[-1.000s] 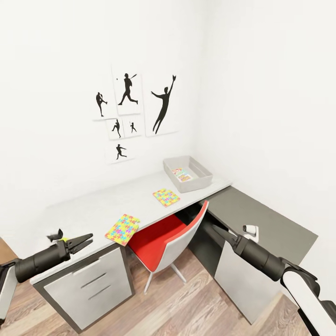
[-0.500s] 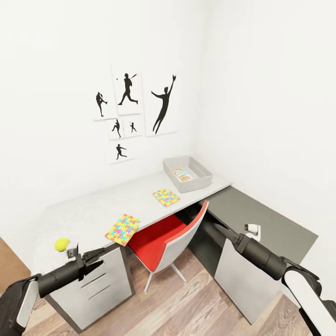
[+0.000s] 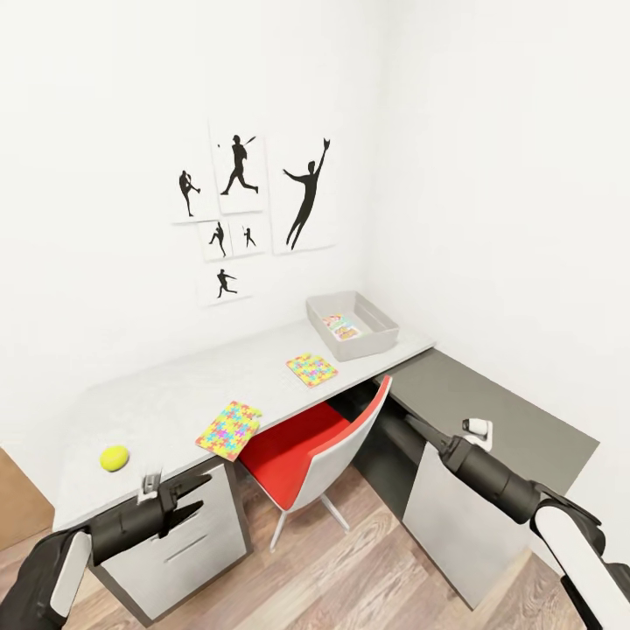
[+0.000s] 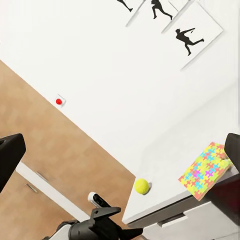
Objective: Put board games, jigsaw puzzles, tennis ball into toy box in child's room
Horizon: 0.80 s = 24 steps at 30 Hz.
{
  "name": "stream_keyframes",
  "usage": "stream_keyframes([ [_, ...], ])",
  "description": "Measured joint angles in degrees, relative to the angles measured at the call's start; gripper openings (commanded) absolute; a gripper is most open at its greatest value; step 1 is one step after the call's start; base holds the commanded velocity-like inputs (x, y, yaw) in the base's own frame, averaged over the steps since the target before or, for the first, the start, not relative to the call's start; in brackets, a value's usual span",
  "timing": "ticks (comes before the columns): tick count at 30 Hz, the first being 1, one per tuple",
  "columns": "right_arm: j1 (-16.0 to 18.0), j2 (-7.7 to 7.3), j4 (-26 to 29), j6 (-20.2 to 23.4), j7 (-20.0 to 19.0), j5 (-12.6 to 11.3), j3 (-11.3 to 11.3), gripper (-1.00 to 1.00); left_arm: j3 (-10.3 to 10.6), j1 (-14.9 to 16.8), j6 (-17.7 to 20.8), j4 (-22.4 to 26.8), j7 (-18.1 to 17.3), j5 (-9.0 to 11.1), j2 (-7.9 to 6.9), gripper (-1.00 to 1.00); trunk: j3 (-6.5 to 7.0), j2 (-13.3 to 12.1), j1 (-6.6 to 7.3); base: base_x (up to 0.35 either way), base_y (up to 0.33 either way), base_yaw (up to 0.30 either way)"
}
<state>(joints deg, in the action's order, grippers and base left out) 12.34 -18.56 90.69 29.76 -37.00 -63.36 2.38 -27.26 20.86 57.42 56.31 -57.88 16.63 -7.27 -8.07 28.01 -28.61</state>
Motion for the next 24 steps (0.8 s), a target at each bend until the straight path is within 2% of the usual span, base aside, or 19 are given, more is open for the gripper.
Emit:
stream_keyframes([
  [8, -0.1, -0.5, -0.1, 0.2, -0.9, 0.0, -2.0, 1.0, 0.0, 0.3, -4.2, -2.8, 0.0, 0.0, 0.5, 1.0, -1.44, 3.2, -1.76, 0.0, 0.0, 0.0],
  [15, -0.3, -0.6, -0.1, 0.0, -3.8, 0.1, -2.6, 1.0, -0.2, 4.5, -5.1, -3.5, 0.0, -0.1, 0.71, 1.0, -2.71, 6.0, -3.3, 0.0, 0.0, 0.0],
  [24, -0.3, -0.22, -0.2, -0.2, -4.1, 0.2, -3.1, 1.0, -0.3, 5.6, -8.7, -7.1, 0.0, -0.2, 0.55, 1.0, -4.33, 9.7, -5.28, 0.0, 0.0, 0.0],
])
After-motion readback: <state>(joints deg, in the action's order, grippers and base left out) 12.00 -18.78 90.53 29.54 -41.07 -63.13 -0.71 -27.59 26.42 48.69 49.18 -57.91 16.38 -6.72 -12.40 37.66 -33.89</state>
